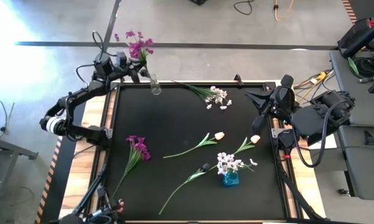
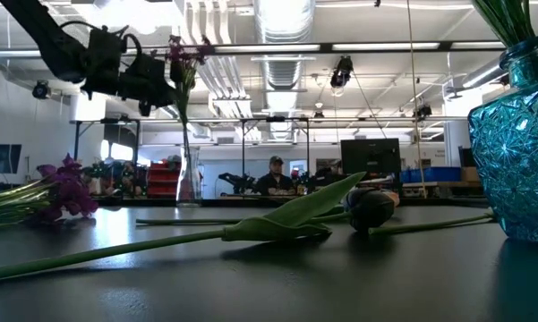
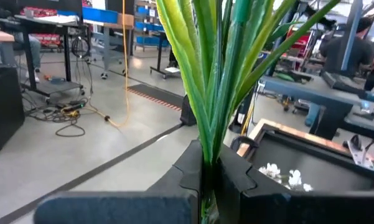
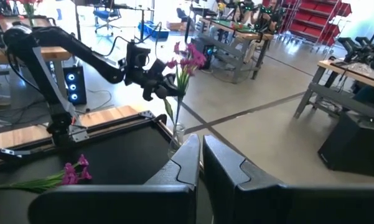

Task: Sort flowers into vase by color
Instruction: Put the top violet flowers into the transparent vase

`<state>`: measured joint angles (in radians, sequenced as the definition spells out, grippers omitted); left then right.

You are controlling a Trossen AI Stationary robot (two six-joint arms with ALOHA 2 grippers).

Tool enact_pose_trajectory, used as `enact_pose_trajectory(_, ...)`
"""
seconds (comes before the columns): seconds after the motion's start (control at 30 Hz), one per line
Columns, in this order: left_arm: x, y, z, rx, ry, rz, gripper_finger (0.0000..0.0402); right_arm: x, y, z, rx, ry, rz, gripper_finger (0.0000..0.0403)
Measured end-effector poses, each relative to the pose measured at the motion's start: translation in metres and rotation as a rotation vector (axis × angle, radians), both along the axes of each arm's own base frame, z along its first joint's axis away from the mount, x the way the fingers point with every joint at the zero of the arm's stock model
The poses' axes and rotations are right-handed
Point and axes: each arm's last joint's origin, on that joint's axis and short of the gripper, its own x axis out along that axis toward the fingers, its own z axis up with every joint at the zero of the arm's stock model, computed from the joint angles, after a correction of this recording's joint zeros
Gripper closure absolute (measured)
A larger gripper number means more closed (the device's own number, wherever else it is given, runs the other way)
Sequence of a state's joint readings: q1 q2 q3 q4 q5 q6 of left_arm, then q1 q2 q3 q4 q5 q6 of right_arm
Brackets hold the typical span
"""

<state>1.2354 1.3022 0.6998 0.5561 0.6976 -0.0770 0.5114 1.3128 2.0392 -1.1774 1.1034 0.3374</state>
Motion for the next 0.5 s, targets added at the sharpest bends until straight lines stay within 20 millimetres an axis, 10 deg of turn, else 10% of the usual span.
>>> enact_pose_trajectory(0.5, -0.003, -0.007, -0.024, -0.038, 0.050, 0.023, 0.0320, 0.002, -0.004, 0.001, 0.000, -0.004, -0.019, 0.0390)
